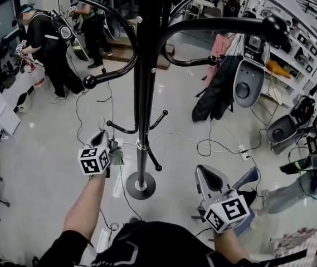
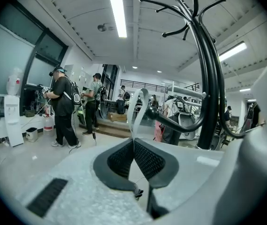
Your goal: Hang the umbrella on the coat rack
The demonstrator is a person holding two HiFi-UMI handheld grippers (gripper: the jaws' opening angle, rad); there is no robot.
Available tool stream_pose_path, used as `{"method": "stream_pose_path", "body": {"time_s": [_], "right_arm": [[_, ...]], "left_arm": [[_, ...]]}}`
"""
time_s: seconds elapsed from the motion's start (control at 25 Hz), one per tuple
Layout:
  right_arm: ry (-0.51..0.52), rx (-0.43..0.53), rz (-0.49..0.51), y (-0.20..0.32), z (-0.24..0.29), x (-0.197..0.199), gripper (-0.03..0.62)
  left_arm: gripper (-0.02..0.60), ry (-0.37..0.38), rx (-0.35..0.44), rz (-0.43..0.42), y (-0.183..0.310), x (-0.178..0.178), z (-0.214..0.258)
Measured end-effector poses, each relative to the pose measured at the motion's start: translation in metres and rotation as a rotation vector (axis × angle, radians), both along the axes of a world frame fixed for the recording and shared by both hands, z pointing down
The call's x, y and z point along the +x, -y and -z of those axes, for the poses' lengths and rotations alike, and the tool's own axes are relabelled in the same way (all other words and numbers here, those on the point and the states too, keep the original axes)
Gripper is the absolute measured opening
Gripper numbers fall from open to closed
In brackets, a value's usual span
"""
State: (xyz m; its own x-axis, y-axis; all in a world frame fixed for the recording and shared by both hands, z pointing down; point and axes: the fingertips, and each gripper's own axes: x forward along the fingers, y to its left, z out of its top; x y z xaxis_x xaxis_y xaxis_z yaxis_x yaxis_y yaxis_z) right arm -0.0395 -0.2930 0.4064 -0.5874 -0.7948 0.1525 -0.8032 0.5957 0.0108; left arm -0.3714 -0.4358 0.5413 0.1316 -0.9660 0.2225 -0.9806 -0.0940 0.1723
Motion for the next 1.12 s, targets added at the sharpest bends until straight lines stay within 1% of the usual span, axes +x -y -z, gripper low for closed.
{"method": "stream_pose_path", "body": {"time_s": [0.16, 0.32, 0.52, 0.68, 0.96, 1.12], "right_arm": [[-0.004, -0.008, -0.029, 0.004, -0.005, 0.006, 0.002], [-0.004, -0.010, -0.048, 0.002, -0.008, 0.008, 0.002], [-0.006, -0.013, -0.057, -0.002, -0.002, 0.021, 0.002], [-0.006, -0.016, -0.059, -0.001, -0.005, 0.015, 0.002], [-0.003, -0.018, -0.056, -0.003, -0.008, 0.017, 0.002], [0.000, -0.018, -0.050, -0.003, -0.002, 0.024, 0.002]], "left_arm": [[0.010, -0.001, -0.024, 0.007, 0.013, 0.007, -0.009], [0.011, -0.003, -0.038, -0.003, 0.014, 0.012, -0.018], [0.010, 0.001, -0.041, -0.011, 0.011, 0.028, -0.012], [0.010, 0.032, -0.033, -0.034, 0.012, 0.033, -0.012], [0.010, 0.064, -0.024, -0.024, 0.002, 0.033, -0.011], [0.011, 0.100, -0.021, -0.039, -0.004, 0.046, -0.004]]}}
